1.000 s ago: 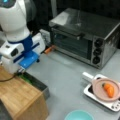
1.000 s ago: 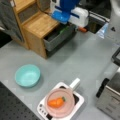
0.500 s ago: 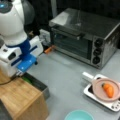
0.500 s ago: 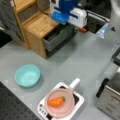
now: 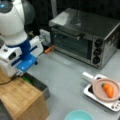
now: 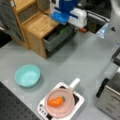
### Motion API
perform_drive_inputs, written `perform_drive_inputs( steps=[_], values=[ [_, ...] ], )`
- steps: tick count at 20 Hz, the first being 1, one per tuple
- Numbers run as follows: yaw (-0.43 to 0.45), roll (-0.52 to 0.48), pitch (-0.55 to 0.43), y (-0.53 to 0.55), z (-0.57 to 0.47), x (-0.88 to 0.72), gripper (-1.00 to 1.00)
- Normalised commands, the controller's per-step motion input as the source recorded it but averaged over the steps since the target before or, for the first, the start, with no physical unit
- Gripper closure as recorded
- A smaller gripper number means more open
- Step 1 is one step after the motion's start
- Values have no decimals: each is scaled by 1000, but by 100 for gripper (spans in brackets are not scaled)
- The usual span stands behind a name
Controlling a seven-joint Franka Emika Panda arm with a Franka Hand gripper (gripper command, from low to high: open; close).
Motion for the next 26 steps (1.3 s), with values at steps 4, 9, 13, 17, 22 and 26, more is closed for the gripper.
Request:
perform_drive_inputs(
  steps=[4, 9, 13, 17, 22, 26],
  values=[
    [84, -139, -4, 332, -325, -272, -100],
    [48, -122, -32, 331, -291, -261, -100],
    [-23, -90, -114, 219, -168, -149, -100],
    [-46, -48, -188, 113, -110, -81, -100],
    [-54, -35, -174, 84, -112, -92, -100],
    [-55, -31, -151, 84, -101, -109, -100]
  ],
)
